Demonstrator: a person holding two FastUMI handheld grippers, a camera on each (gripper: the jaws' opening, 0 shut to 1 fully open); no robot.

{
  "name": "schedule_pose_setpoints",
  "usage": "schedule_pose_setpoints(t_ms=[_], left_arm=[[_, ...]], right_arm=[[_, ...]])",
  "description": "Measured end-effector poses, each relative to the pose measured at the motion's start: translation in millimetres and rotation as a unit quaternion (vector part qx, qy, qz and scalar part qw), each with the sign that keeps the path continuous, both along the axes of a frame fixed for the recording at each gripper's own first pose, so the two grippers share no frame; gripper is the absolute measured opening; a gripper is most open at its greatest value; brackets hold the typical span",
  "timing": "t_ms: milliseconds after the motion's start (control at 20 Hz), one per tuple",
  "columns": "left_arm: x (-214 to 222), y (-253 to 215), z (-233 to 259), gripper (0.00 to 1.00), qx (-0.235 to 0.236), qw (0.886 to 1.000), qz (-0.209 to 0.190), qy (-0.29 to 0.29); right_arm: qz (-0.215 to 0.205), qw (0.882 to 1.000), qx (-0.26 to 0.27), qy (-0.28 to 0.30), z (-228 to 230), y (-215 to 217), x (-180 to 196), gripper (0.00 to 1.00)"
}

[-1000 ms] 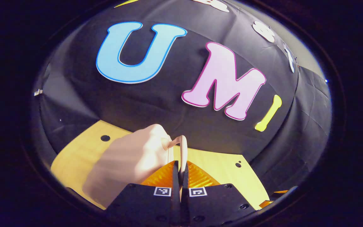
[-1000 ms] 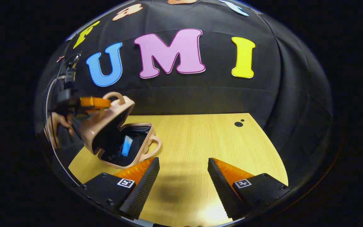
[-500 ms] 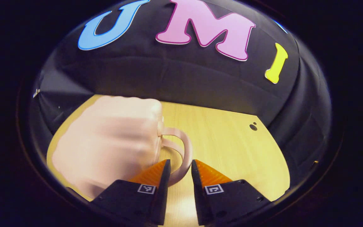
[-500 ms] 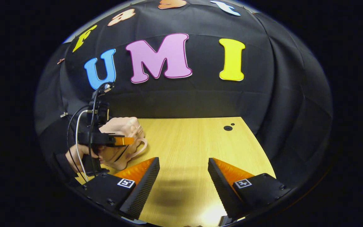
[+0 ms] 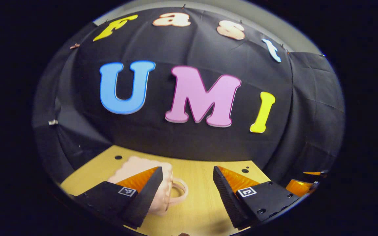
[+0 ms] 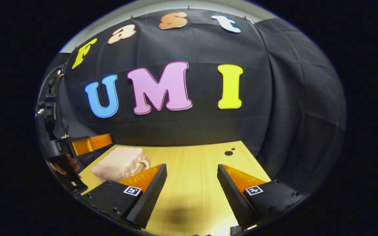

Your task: First open the suitcase, pack the skin care products into it, and then close the suitcase.

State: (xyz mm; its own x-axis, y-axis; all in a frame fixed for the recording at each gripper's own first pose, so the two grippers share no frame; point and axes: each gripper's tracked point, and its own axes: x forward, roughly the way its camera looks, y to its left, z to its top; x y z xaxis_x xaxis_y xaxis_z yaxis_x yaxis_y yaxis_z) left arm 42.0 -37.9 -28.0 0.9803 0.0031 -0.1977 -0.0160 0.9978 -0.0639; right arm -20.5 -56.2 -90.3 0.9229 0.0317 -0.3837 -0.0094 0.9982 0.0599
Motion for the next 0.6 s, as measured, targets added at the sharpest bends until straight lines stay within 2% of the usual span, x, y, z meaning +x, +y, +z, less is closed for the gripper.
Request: schedule_pose_setpoints(t_ms=[100, 200, 300, 400, 450, 500, 600], left_arm=[[-26.2, 3.1, 37.7, 0.96, 0.007, 0.999, -0.004, -0.042], [-51.6, 12.0, 62.0, 0.96, 0.006, 0.998, 0.004, -0.065], [-71.0, 19.5, 75.6, 0.96, 0.018, 0.996, 0.01, -0.086], [-83.8, 30.9, 82.2, 0.95, 0.049, 0.994, 0.011, -0.101], [-91.7, 32.0, 89.3, 0.92, 0.06, 0.992, 0.006, -0.109], [-94.5, 31.4, 92.7, 0.96, 0.065, 0.991, -0.003, -0.116], [-94.9, 35.2, 98.1, 0.95, 0.07, 0.989, -0.013, -0.128]], right_arm=[[0.004, 0.999, -0.012, -0.039, 27.7, 13.6, -4.7, 0.98], [0.004, 0.997, 0.007, -0.07, 50.9, 32.7, -9.0, 0.98], [-0.009, 0.996, 0.015, -0.09, 72.1, 38.7, -15.8, 0.97], [-0.015, 0.993, 0.008, -0.119, 92.1, 44.8, -17.0, 0.97], [-0.017, 0.992, 0.004, -0.127, 98.0, 48.2, -19.7, 0.97], [-0.019, 0.991, 0.0, -0.133, 101.6, 51.0, -21.5, 0.98], [-0.02, 0.991, -0.007, -0.131, 100.8, 57.7, -28.1, 0.97]])
